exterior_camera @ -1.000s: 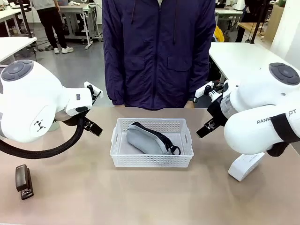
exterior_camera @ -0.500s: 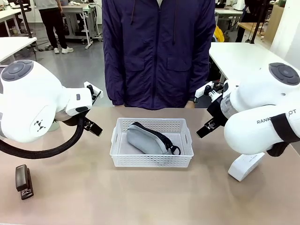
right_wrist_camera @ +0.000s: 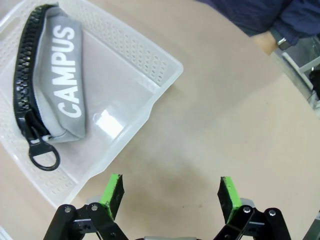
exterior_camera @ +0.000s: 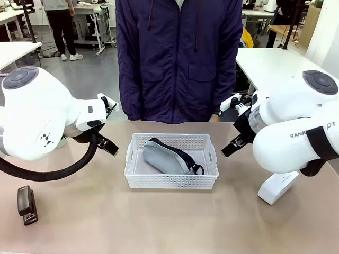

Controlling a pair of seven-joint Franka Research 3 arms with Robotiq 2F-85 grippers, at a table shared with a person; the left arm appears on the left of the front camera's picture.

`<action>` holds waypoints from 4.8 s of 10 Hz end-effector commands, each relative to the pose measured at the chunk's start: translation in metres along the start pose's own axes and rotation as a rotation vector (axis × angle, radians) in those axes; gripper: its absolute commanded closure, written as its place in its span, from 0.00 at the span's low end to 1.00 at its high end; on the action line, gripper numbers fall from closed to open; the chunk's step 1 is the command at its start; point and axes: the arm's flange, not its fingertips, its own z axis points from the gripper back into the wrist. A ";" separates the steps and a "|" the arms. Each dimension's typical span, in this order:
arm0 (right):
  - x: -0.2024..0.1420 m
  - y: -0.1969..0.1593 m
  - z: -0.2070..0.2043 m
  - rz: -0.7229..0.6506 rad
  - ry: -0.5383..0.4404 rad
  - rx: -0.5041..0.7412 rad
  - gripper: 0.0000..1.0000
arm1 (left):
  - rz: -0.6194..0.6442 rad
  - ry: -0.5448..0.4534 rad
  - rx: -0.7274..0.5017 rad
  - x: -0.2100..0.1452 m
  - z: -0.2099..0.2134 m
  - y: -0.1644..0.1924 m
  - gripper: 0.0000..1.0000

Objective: Efficiently arrange items inside the basket to fit them all.
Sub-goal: Pick up the Digital clock and place it inside the Organizing basket.

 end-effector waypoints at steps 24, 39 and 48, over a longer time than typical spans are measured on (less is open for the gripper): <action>-0.345 -0.246 0.186 -1.220 -0.449 0.900 0.00 | 0.981 -0.609 -0.938 -0.242 0.181 0.222 0.00; -0.089 -0.057 0.122 -0.756 0.491 -0.082 0.00 | 0.981 -0.609 -0.938 -0.242 0.181 0.222 0.00; -0.062 -0.051 0.104 -0.777 0.539 -0.099 0.00 | 0.981 -0.609 -0.938 -0.242 0.181 0.222 0.00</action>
